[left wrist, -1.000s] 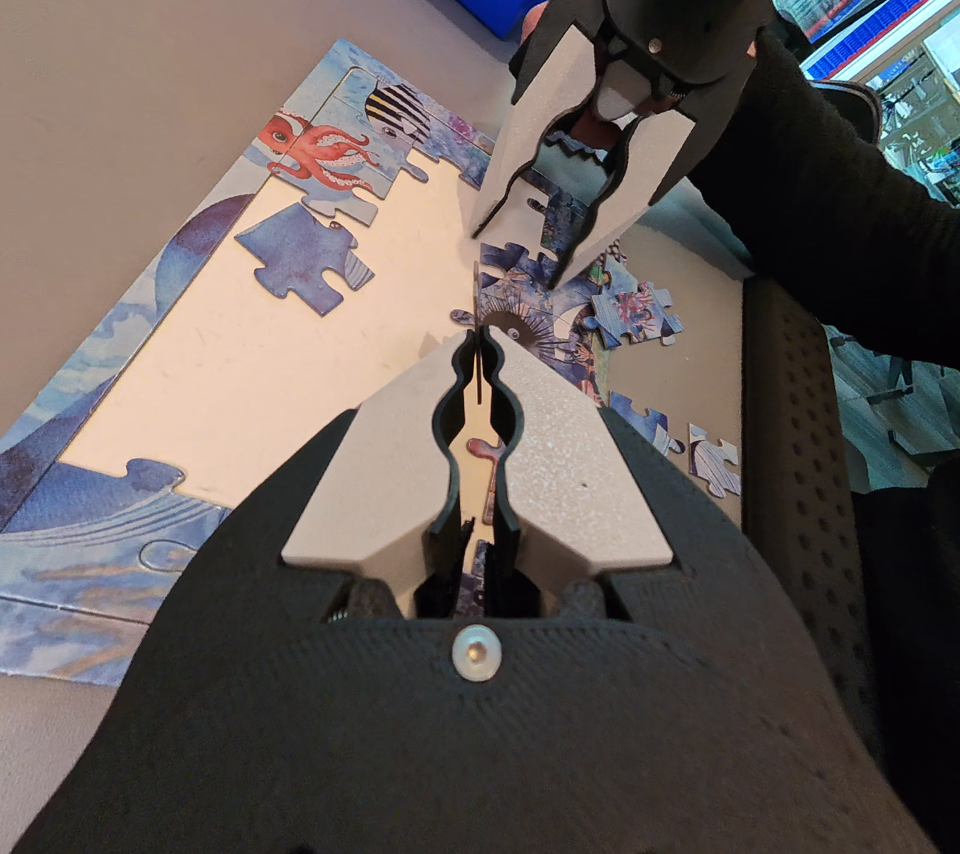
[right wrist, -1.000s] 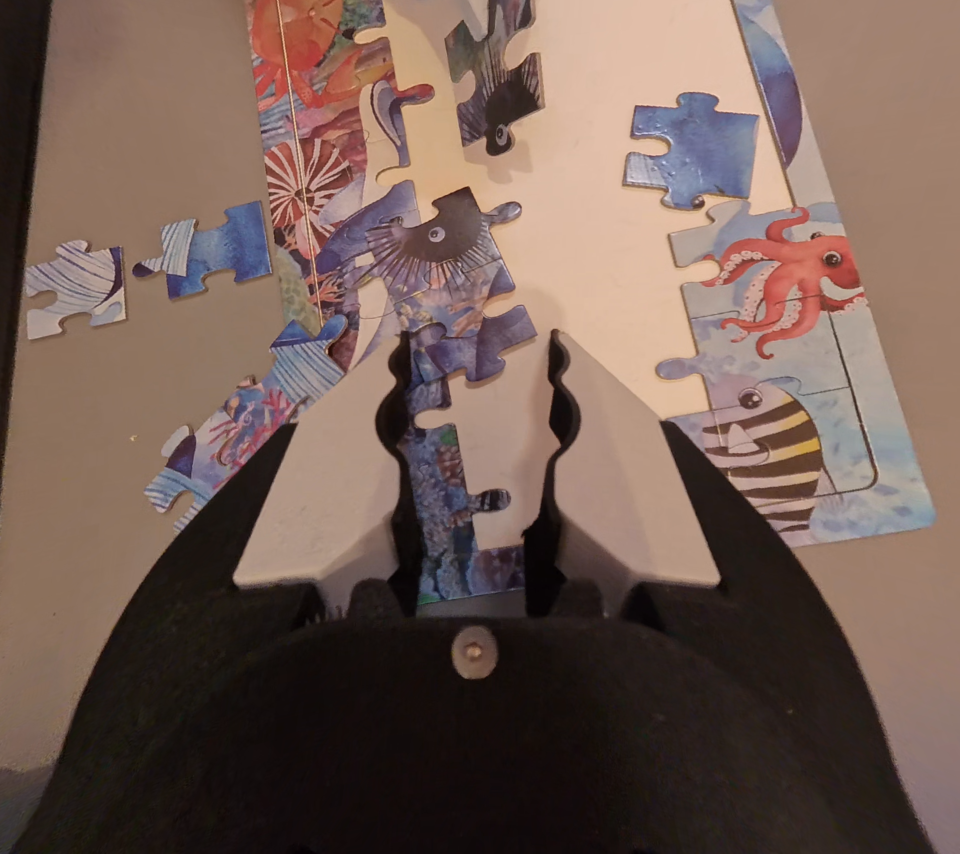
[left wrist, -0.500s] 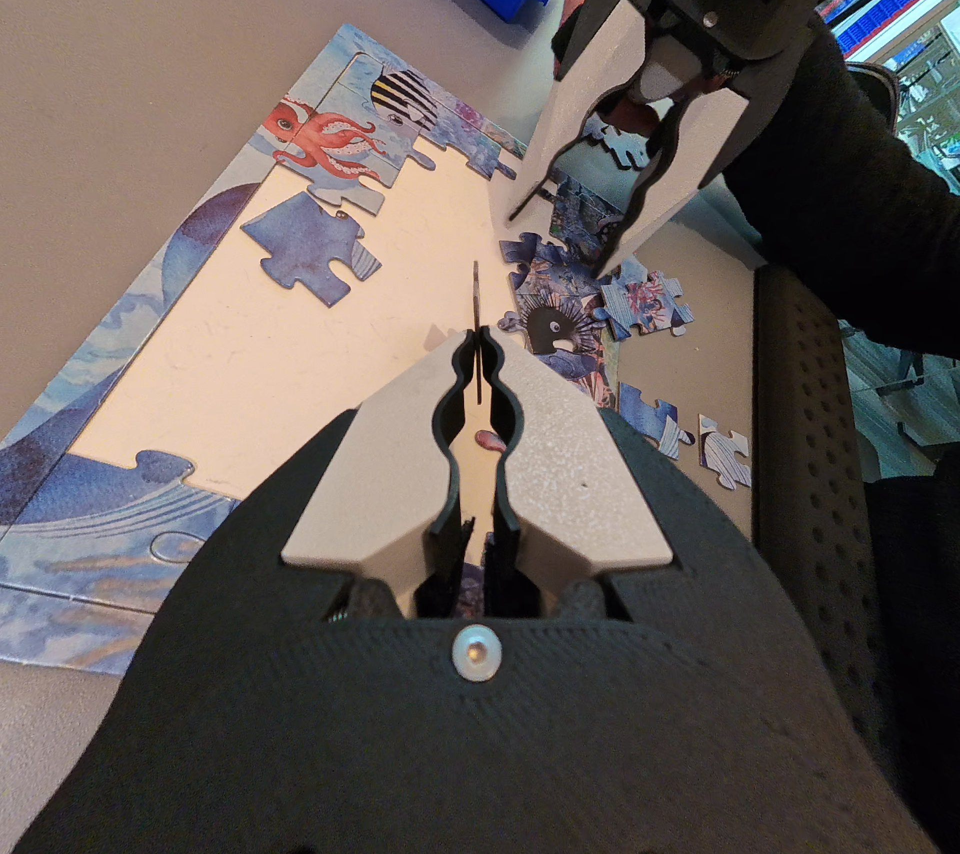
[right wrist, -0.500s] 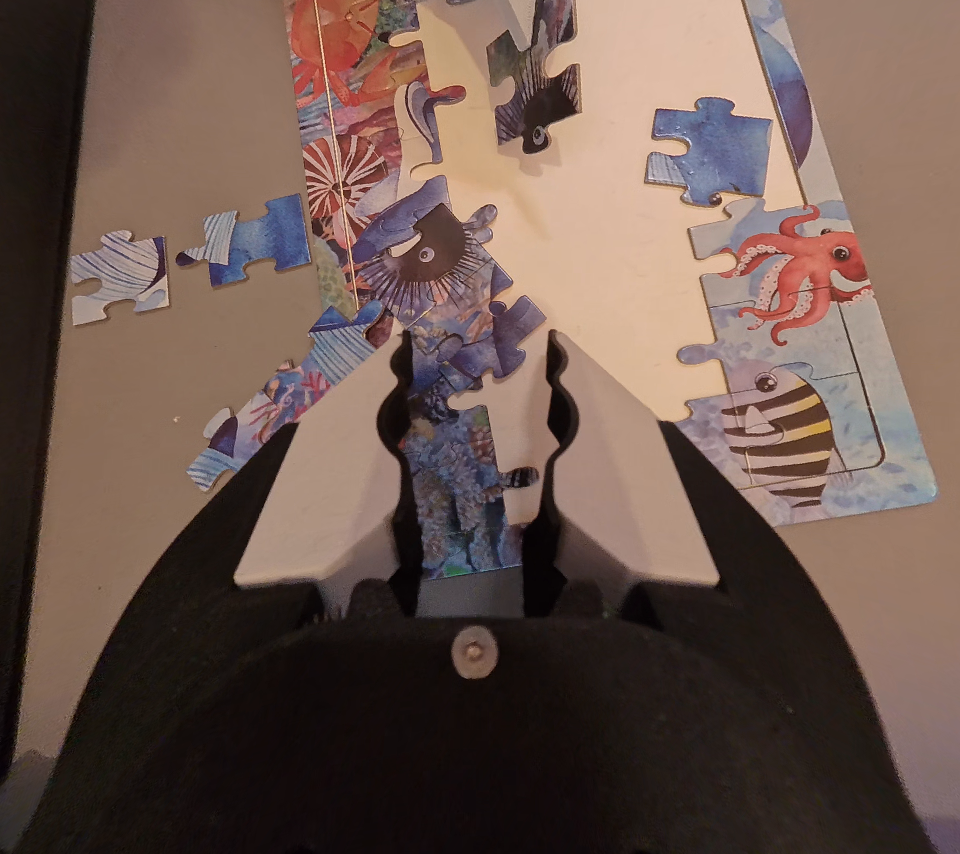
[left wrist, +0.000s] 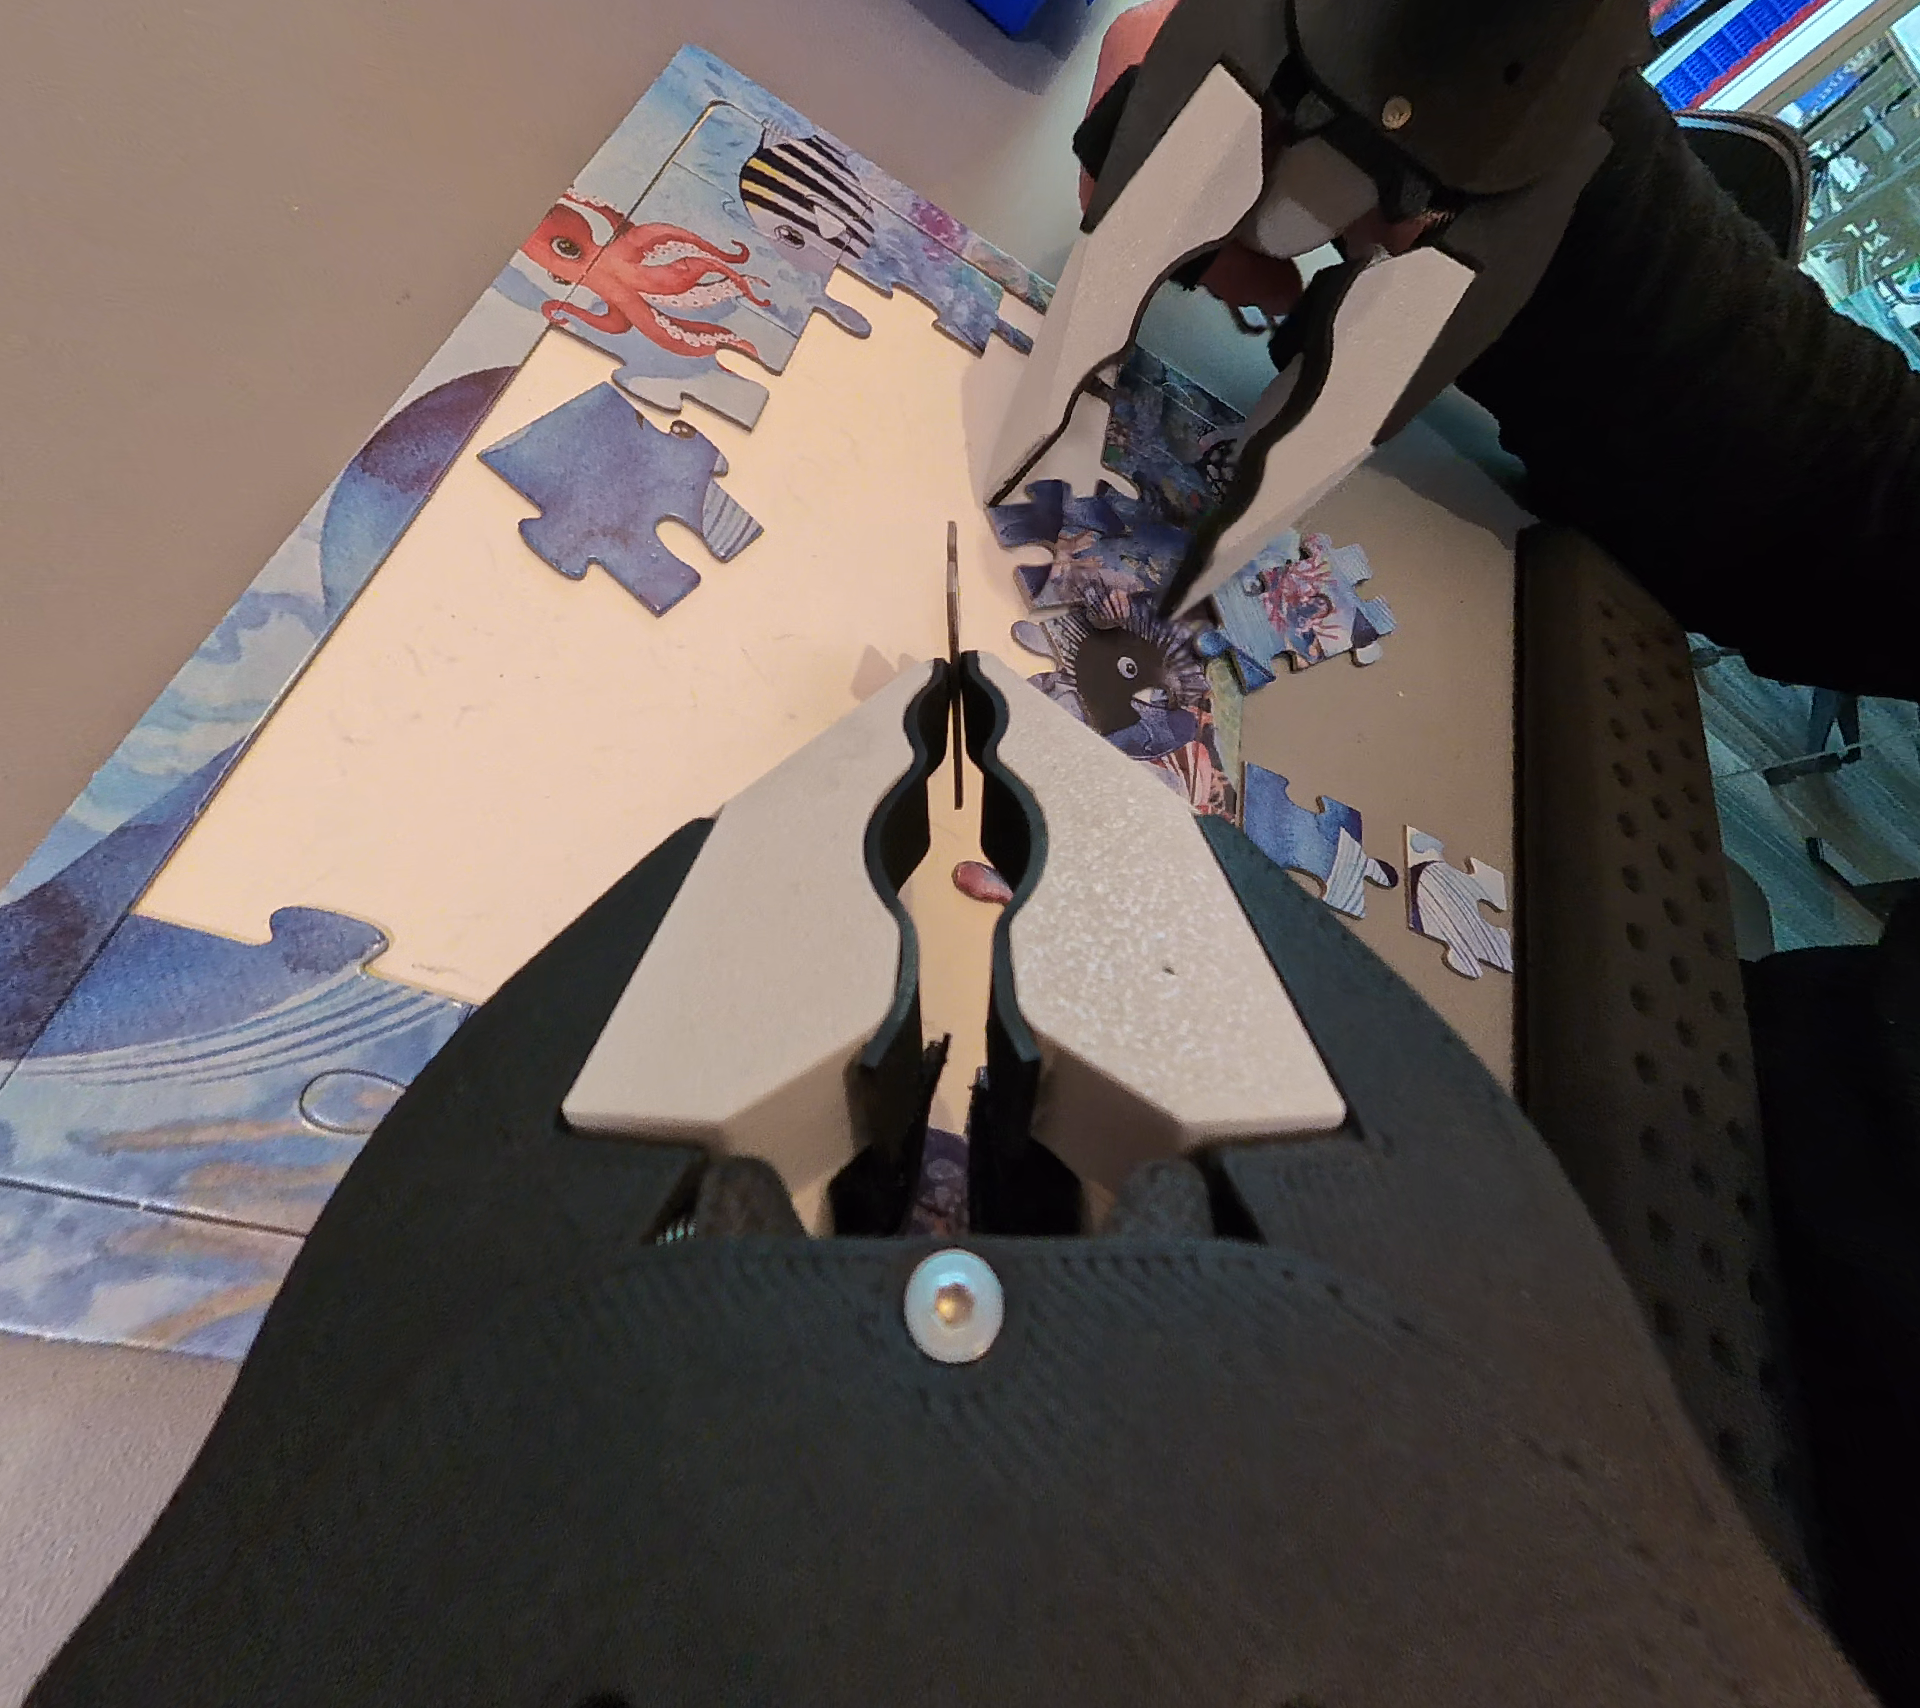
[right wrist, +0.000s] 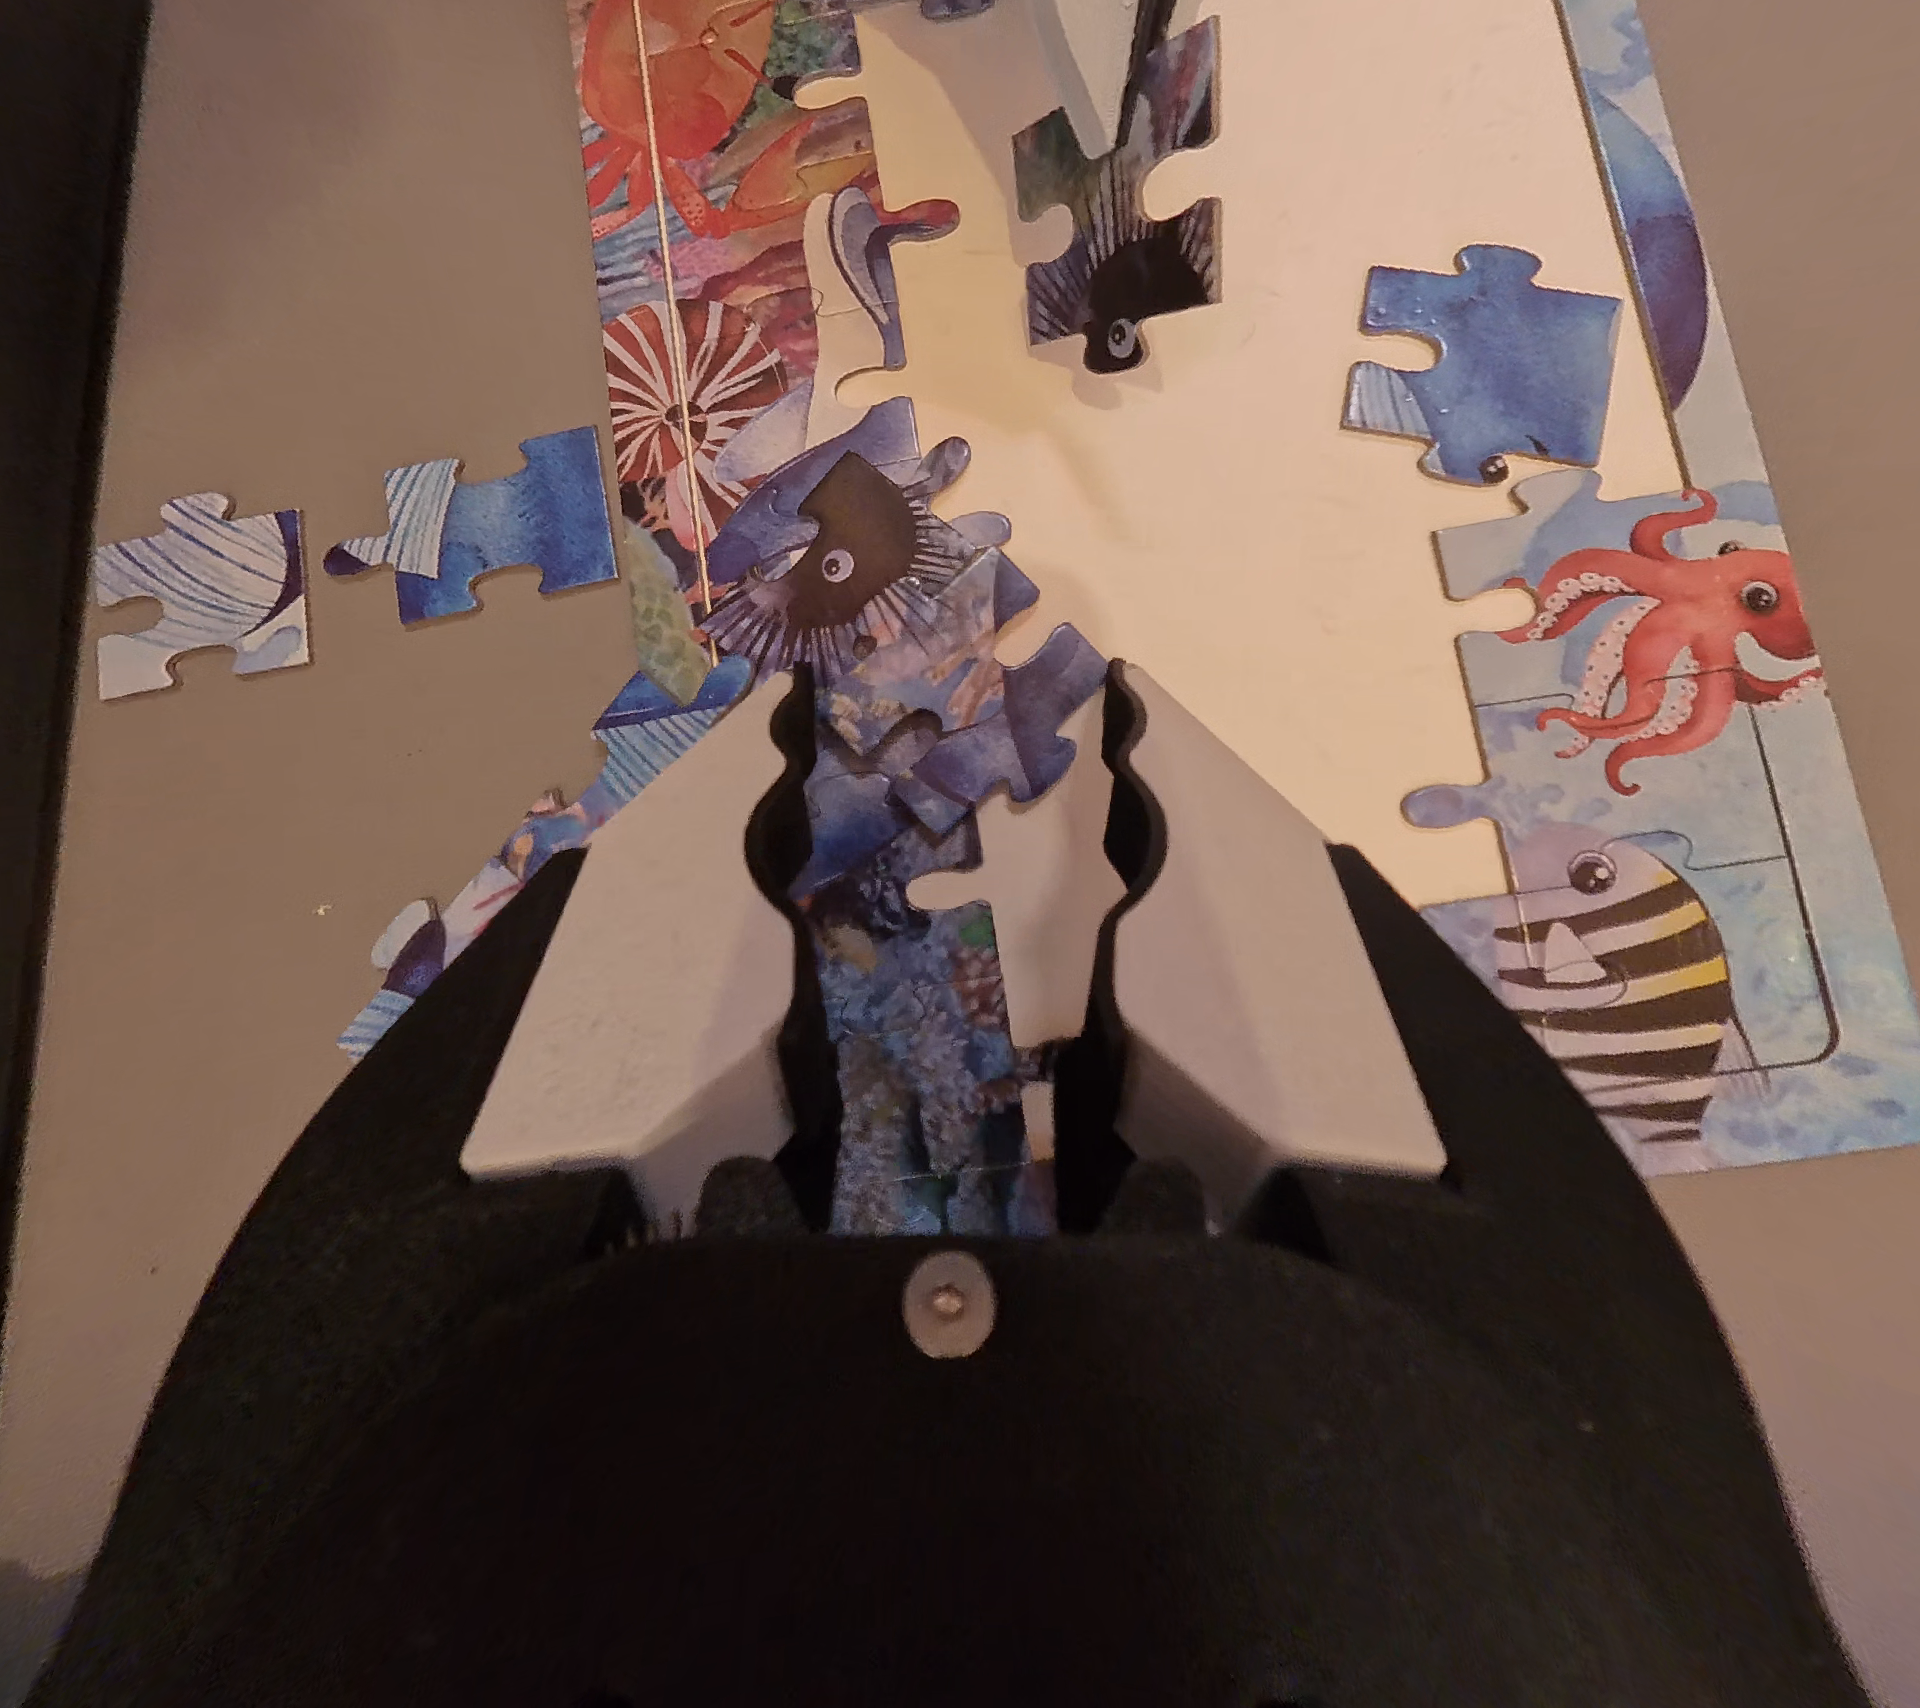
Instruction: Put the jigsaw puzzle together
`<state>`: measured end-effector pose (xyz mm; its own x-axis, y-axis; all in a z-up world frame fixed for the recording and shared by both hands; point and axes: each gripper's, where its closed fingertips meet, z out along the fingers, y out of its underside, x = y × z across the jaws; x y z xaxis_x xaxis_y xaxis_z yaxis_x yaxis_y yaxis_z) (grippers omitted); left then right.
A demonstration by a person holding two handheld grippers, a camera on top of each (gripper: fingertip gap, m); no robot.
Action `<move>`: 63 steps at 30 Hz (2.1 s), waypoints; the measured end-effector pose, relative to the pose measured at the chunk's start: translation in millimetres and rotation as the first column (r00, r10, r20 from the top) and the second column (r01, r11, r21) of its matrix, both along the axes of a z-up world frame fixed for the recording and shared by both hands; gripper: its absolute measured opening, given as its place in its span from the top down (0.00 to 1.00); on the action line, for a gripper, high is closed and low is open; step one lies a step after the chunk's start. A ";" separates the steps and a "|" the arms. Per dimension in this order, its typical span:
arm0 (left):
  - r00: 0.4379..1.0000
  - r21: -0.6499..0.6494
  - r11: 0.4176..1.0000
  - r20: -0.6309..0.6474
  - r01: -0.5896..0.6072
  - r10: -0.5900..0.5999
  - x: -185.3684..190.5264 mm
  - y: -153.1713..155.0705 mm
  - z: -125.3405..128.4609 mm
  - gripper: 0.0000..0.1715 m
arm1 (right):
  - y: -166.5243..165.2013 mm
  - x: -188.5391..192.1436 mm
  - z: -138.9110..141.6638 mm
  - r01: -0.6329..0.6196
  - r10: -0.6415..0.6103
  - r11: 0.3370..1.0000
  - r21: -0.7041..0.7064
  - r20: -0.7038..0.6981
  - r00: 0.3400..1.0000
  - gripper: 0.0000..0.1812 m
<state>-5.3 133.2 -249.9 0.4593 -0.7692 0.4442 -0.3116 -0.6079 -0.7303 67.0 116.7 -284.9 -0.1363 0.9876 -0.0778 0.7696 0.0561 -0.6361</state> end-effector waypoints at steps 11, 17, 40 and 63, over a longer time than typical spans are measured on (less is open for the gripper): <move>1.000 0.002 1.000 -0.007 -0.002 0.002 -1.0 0.5 -1.7 1.00 | 12.8 8.0 1.3 0.065 -0.065 0.998 0.010 -0.001 0.998 0.76; 1.000 0.003 1.000 -0.006 -0.005 0.005 -2.1 1.5 -2.0 1.00 | 19.7 12.5 2.3 0.101 -0.101 0.995 0.017 -0.001 0.995 0.76; 1.000 -0.005 1.000 -0.009 -0.003 0.003 -1.7 1.4 -5.4 1.00 | 71.9 22.8 3.2 0.509 -0.511 0.860 0.041 0.034 0.859 0.76; 1.000 -0.006 1.000 -0.002 0.004 -0.004 -0.4 0.9 -5.2 1.00 | 62.0 22.6 2.4 0.375 -0.378 0.923 0.084 0.020 0.926 0.74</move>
